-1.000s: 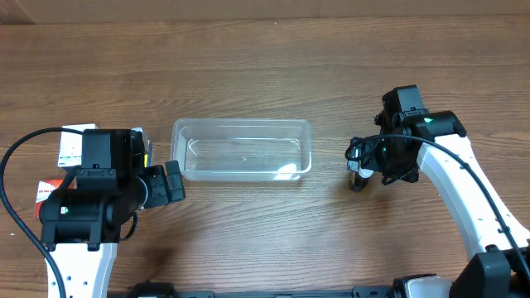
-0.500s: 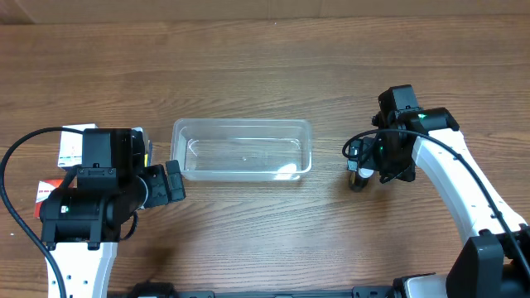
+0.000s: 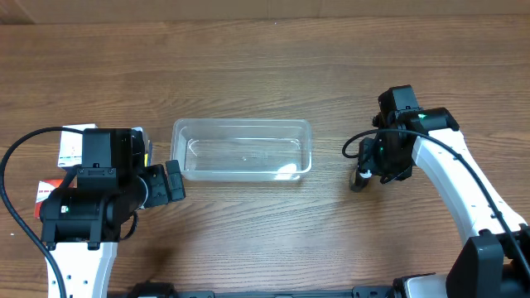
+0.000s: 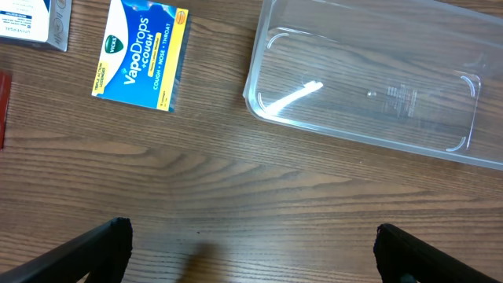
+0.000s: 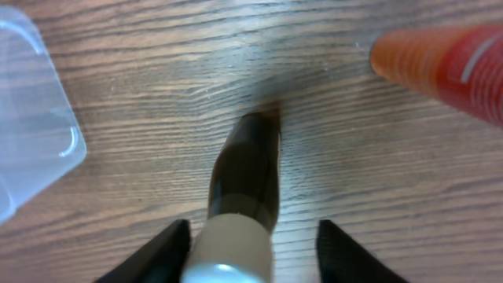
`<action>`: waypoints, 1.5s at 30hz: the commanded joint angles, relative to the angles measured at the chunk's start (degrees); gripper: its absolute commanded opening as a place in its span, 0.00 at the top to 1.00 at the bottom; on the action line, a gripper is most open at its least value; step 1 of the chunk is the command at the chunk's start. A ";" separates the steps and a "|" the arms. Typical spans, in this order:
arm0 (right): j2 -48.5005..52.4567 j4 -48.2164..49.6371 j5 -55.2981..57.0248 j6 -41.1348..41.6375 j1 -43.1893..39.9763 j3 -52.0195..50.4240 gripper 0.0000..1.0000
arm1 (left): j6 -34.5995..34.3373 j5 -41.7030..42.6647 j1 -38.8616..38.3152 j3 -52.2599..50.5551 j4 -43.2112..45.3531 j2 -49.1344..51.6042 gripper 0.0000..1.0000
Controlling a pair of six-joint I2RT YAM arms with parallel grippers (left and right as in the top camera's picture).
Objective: Pack container
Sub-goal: 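Carry the black bottle with the right gripper into the container's right end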
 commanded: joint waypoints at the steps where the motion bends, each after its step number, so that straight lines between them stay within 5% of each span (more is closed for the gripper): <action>1: 0.17 -0.22 0.31 0.07 0.07 1.42 0.51 | -0.39 0.63 0.61 1.46 0.24 0.24 0.00; 22: 0.17 -0.66 0.31 0.07 0.07 1.42 0.69 | -0.39 0.63 0.61 1.46 0.24 0.24 0.00; 30: 0.15 -0.79 0.35 0.07 0.07 2.45 0.96 | -0.39 0.63 0.61 1.46 0.26 0.24 0.00; 45: 0.15 -16.26 3.32 -1.44 10.34 33.18 0.96 | -0.39 0.63 0.61 1.46 0.26 0.24 0.00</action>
